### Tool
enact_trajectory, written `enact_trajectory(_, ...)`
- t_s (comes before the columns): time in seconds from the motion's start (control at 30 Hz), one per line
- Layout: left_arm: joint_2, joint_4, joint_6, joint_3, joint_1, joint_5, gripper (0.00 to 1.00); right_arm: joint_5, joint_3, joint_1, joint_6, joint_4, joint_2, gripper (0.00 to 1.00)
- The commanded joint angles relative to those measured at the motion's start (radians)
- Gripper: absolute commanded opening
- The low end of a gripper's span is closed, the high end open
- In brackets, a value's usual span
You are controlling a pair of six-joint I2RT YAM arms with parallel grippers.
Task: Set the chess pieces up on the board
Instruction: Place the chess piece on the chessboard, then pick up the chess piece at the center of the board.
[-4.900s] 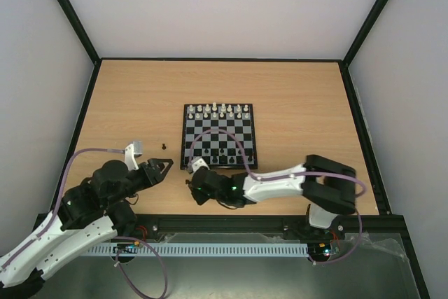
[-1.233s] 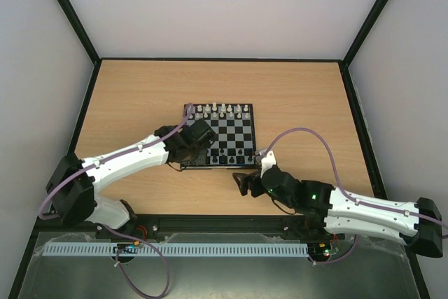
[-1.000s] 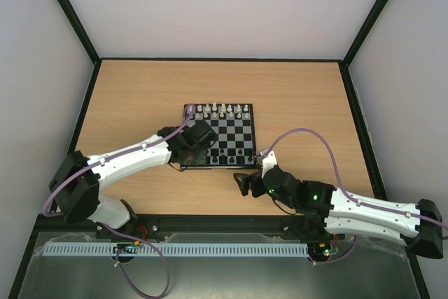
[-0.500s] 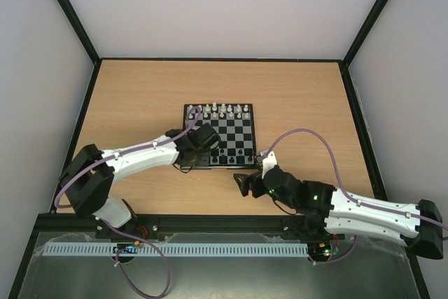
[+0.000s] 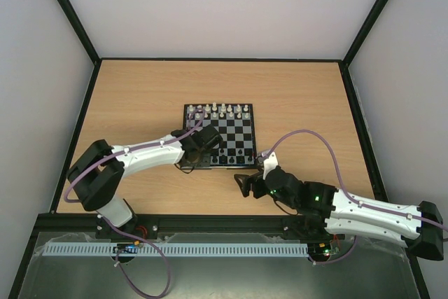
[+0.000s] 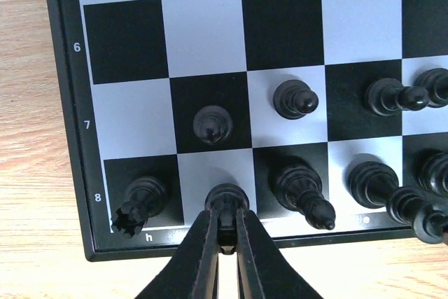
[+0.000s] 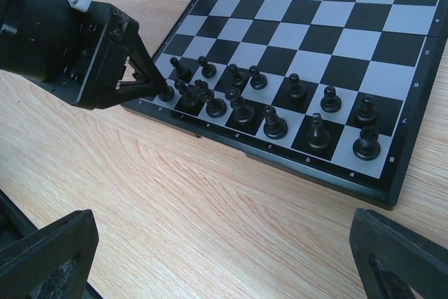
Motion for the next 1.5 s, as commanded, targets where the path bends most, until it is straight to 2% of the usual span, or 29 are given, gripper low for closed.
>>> enact_trajectory(0.0,0.018,0.000,0.001,-0.008,0.008,-0.025,0.08,0.006,-0.017,-0.005,-0.011,-0.014,-0.020,0.99)
enact_trajectory(0.3,0.030,0.009,0.010,-0.012,0.026,-0.033,0.11,-0.003,-0.019,-0.007,-0.015,-0.008,-0.020,0.99)
enact_trajectory(0.5,0.026,0.010,0.012,-0.011,0.026,-0.027,0.20,-0.011,-0.021,-0.007,-0.016,-0.004,-0.017,0.99)
enact_trajectory(0.77,0.004,0.002,0.006,-0.007,0.018,-0.017,0.20,-0.018,-0.023,-0.007,-0.016,0.002,-0.011,0.99)
enact_trajectory(1.1,-0.135,-0.118,-0.021,0.074,-0.013,-0.073,0.26,-0.029,-0.024,-0.007,-0.015,0.013,-0.006,0.99)
enact_trajectory(1.17,-0.174,-0.147,-0.030,0.084,-0.012,-0.107,0.30,-0.031,-0.024,-0.007,-0.015,0.016,-0.006,0.99)
enact_trajectory(1.3,-0.242,-0.191,-0.034,0.074,0.046,-0.160,0.37,-0.039,-0.025,-0.007,-0.016,0.021,-0.004,0.99)
enact_trajectory(1.47,-0.351,-0.084,-0.010,-0.037,0.208,-0.138,0.42,-0.055,-0.026,-0.007,-0.016,0.035,-0.002,0.99)
